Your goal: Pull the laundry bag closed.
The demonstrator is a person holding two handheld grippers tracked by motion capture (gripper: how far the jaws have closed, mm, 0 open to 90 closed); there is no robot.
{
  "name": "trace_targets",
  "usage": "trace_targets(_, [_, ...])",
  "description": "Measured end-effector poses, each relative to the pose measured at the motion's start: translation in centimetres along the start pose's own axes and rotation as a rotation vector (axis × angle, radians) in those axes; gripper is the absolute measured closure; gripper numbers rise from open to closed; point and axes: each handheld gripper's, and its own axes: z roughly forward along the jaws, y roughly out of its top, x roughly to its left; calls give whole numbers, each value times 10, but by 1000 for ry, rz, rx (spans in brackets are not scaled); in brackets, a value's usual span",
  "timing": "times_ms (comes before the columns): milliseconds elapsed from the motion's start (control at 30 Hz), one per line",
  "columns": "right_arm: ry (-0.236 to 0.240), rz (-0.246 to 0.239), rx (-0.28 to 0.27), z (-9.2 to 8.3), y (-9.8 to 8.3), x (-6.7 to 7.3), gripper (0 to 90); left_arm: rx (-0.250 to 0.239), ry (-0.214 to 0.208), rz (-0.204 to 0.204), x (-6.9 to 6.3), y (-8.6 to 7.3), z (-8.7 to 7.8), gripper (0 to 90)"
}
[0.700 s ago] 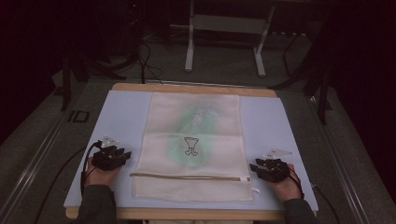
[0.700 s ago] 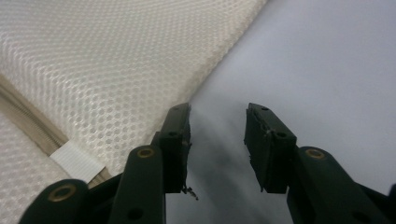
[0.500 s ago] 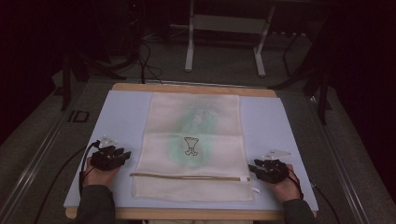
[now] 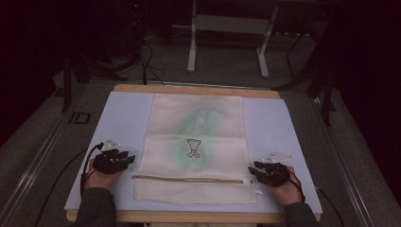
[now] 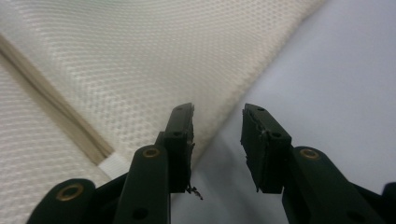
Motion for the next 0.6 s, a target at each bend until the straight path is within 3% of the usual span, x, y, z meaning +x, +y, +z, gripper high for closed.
trace_targets(200, [37,-28,2,1,7,10,630,-8,-14,0,0,-1,-1,611])
trace_targets(233, [53,-51,5,2,12,16,633,-7,-17,6,-1,0,-1,613])
trace_targets(367, [82,-72,-1,3,20,23,637,-11,-5,13,-2,0,-2,620])
trace_targets(600, [104,-97,1,8,28,30,637,-12,-4,21,-2,0,-2,631])
